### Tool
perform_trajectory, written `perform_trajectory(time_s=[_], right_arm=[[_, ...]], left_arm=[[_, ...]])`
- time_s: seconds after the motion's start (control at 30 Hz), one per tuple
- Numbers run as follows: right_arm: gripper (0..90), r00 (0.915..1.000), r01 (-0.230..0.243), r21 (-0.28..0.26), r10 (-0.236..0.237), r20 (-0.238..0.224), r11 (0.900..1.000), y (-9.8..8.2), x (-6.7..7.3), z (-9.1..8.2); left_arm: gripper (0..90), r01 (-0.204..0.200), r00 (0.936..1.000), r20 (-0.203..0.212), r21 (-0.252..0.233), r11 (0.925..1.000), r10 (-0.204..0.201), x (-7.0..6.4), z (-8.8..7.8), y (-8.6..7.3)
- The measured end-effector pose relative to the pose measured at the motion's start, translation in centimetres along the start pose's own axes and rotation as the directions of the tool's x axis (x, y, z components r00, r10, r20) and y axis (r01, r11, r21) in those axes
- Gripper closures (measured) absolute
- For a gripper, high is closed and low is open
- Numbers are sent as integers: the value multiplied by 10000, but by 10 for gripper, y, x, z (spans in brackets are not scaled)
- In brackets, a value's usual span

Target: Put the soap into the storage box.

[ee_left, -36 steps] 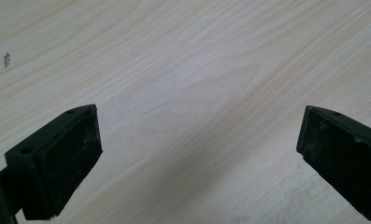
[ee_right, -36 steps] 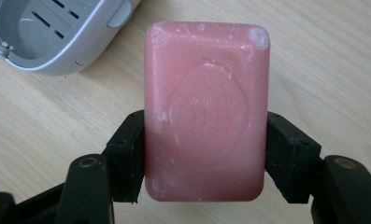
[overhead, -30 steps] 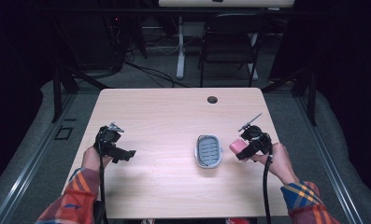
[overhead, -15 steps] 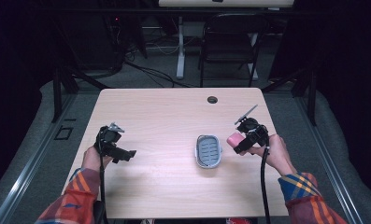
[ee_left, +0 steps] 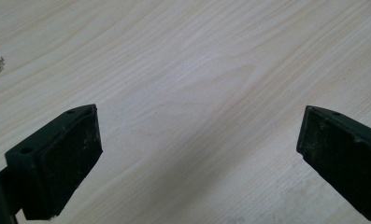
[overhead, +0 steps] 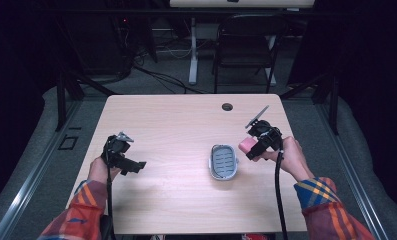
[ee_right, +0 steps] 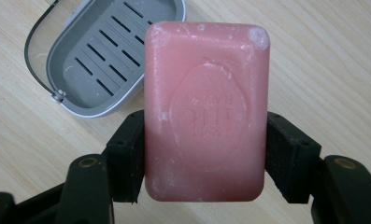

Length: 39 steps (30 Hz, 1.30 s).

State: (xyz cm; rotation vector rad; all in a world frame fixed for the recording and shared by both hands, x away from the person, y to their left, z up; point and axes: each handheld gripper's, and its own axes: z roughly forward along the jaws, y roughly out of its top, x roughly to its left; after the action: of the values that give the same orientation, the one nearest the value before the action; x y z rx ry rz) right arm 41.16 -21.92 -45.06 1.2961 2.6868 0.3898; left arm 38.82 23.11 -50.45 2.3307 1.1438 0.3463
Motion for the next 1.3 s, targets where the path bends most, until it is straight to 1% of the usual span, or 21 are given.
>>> perform_trajectory(time_s=[0.07, 0.1, 0.17, 0.27, 0.37, 0.5, 0.57, 0.67, 0.7, 0.73, 0.8, 0.83, 0.93, 0.97, 1.0, 1.03, 1.07, 1.1, 1.13, 1.17, 1.3], right_arm=[[374, 9998, 171, 225, -170, -43, 9996, 2, 1, -1], [374, 9999, 164, 163, -164, -22, 9997, 3, 2, -1], [374, 9997, 232, 281, -232, 4, 9993, 5, 2, -1], [374, 9996, 276, 242, -278, 51, 9993, 8, 5, -2], [374, 9994, 332, 335, -331, -27, 9989, 11, 7, -3], [374, 9995, 330, 318, -330, 4, 9990, 16, 11, 0], [374, 9988, 487, 392, -487, -5, 9980, 20, 14, 1], [374, 9976, 692, 620, -695, 18, 9957, 25, 19, 5], [374, 9979, 650, 647, -651, 2, 9958, 26, 20, 6], [374, 9974, 721, 799, -725, 22, 9942, 29, 21, 8], [374, 9969, 781, 750, -786, 39, 9941, 32, 23, 12], [374, 9969, 772, 901, -780, 44, 9929, 34, 25, 13], [374, 9967, 806, 920, -814, 48, 9925, 37, 28, 17], [374, 9955, 923, 1028, -938, 104, 9904, 42, 32, 21], [374, 9958, 895, 1090, -909, 81, 9900, 44, 34, 22], [374, 9945, 1026, 944, -1043, 135, 9902, 45, 35, 23], [374, 9953, 954, 1004, -967, 83, 9904, 48, 38, 24], [374, 9950, 975, 1193, -996, 122, 9881, 50, 40, 25], [374, 9945, 1011, 1165, -1038, 173, 9880, 51, 41, 27], [374, 9940, 1038, 1260, -1073, 218, 9866, 53, 42, 29], [373, 9945, 1001, 1362, -1035, 184, 9856, 55, 46, 35]], left_arm=[[0, 14, 10000, -8, -22, 10000, -14, 0, 0, 0], [0, 25, 10000, -19, -13, 10000, -25, 1, 0, 0], [0, 56, 10000, 17, -46, 10000, -56, 1, 0, -1], [0, 70, 10000, -34, -22, 10000, -70, 1, 0, 0], [0, 56, 10000, -13, -38, 10000, -56, 1, 0, 0], [0, 184, 9998, 15, -79, 9998, -184, 4, -1, -2], [0, 142, 9999, -13, -69, 9999, -142, 3, -1, -2], [0, 115, 9999, -2, -86, 9999, -115, 2, -1, -2], [0, 114, 9999, 6, -73, 9999, -114, 3, -1, -2], [0, 119, 9999, 9, -64, 9999, -119, 3, -1, -2], [0, 118, 9999, 18, -65, 9999, -118, 3, -1, -2], [0, 145, 9999, 29, -86, 9999, -144, 3, -1, -2], [0, 126, 9999, 31, -80, 9999, -126, 3, -1, -2], [0, 107, 9999, 35, -77, 9999, -107, 3, -1, -2], [0, 103, 9999, 33, -72, 9999, -103, 3, -1, -2], [0, 104, 9999, 32, -70, 9999, -104, 3, -1, -2], [0, 128, 9999, 36, -69, 9999, -128, 3, -1, -2], [0, 136, 9999, 33, -69, 9999, -136, 3, -2, -2], [0, 140, 9999, 31, -67, 9999, -140, 3, -2, -2], [0, 134, 9999, 33, -67, 9999, -134, 3, -2, -2], [0, 123, 9999, 42, -64, 9999, -123, 3, -1, -2]])
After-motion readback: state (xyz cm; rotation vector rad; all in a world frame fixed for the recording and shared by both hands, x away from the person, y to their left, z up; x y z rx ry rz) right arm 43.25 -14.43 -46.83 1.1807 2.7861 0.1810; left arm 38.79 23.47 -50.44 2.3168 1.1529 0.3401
